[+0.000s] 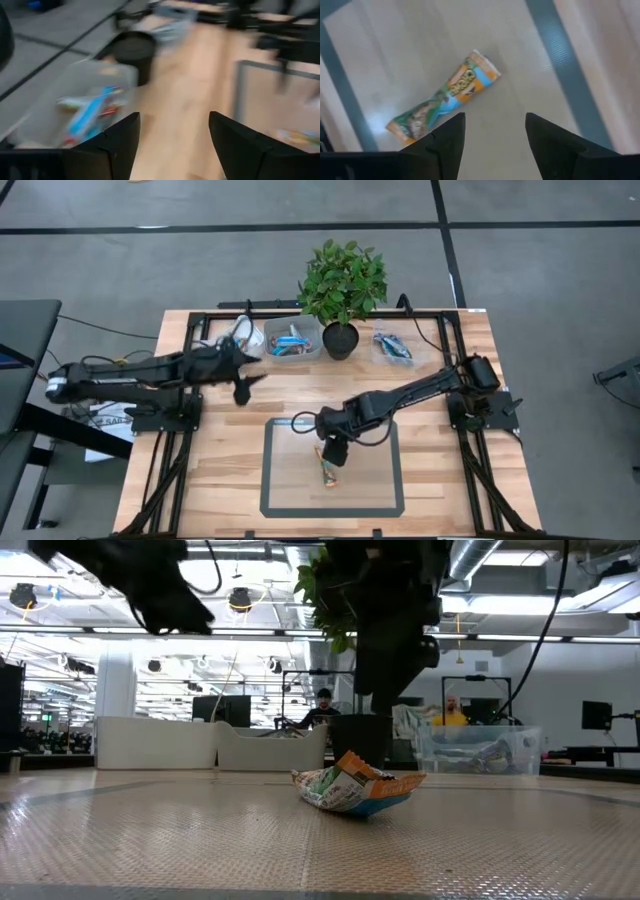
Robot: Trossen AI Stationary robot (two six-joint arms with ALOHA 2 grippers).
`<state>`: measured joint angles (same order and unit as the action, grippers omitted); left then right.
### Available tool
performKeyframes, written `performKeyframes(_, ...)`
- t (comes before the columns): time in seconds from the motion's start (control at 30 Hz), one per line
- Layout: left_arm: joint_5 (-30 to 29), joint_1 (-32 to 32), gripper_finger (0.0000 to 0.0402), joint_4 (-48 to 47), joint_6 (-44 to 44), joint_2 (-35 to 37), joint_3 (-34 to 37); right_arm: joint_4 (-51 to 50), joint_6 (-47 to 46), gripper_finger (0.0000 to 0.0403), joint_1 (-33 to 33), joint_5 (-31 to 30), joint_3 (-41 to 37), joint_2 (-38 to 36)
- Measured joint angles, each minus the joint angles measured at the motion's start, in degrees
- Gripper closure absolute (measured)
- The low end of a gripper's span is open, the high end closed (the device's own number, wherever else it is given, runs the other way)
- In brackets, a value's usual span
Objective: Pick and place Granola Bars by type
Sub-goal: Put the yellow granola bar into the white bin
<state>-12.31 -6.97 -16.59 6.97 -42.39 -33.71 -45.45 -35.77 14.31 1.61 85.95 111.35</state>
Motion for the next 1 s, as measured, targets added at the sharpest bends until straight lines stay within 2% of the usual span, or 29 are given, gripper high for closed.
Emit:
performKeyframes(0.2,-0.75,14.64,0.0173,3.26,1.25,-1.01,0.02,2.14,-6.91,0.0205,1.90,-0.69,0.00,0.00)
performKeyframes(0.43,-6.87,26.40,0.0173,4.43,3.20,-4.04,0.04,6.21,-14.15,0.0205,3.95,-2.63,0.02,1.05)
performKeyframes(0.57,-9.31,30.13,0.0173,4.62,3.58,-4.73,0.04,6.41,-18.52,0.0205,4.96,-2.75,-0.22,2.96)
performKeyframes(0.63,-10.33,31.39,0.0173,4.22,4.01,-4.93,0.04,11.24,-20.32,0.0205,5.33,-1.56,0.38,4.97)
performKeyframes(0.7,-11.02,32.47,0.0173,4.08,4.08,-4.88,0.04,8.62,-21.21,0.0205,5.61,-0.35,-0.27,5.70)
performKeyframes(0.77,-11.58,33.19,0.0173,3.67,4.12,-4.90,0.04,12.97,-22.62,0.0205,5.80,0.88,0.37,8.01)
performKeyframes(0.83,-12.18,33.80,0.0173,3.41,4.32,-4.86,0.04,10.43,-22.80,0.0205,5.96,1.70,-0.10,8.49)
performKeyframes(0.93,-12.53,34.13,0.0173,2.17,5.21,-4.88,0.04,13.90,-23.38,0.0205,5.92,3.44,0.93,10.85)
performKeyframes(1.0,-12.62,34.22,0.0173,2.31,6.17,-5.22,0.00,12.66,-23.39,0.0205,5.92,4.35,0.44,10.92)
